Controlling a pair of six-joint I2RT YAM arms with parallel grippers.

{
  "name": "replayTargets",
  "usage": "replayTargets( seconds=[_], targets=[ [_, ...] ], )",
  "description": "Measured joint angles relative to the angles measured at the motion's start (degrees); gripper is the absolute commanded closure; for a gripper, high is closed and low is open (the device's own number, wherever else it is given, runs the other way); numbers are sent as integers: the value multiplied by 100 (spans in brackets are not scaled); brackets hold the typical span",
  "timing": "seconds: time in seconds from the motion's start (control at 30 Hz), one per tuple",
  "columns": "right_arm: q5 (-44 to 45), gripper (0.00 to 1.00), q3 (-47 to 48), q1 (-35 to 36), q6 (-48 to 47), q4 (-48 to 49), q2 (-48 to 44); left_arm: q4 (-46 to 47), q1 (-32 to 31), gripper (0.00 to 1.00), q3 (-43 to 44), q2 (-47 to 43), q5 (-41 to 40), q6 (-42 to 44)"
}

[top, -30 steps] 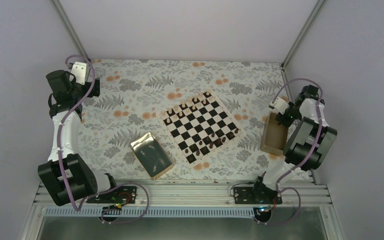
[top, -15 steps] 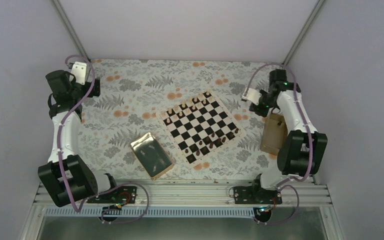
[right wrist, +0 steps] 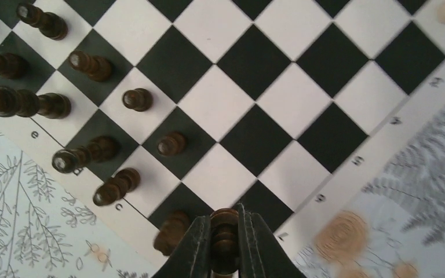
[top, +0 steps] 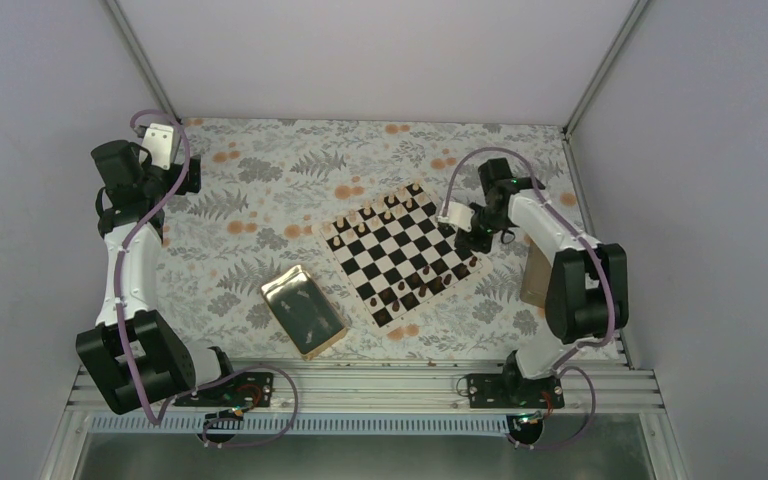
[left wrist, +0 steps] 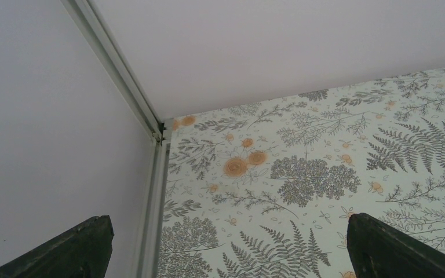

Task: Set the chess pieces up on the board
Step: Place the chess piece on the chessboard.

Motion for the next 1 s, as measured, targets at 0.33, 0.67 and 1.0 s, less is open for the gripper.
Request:
replayTargets(
  seconds=[0.33,0.67,1.0],
  targets=[
    [4,91,-378,227,153,439,470,-22,0,0,9,0,0,0],
    [42,91,-411,227,205,684,682,-46,0,0,11,2,-2,0],
    [181,89,-413,227,245,798,868,-46,0,0,11,0,-2,2]
  ],
)
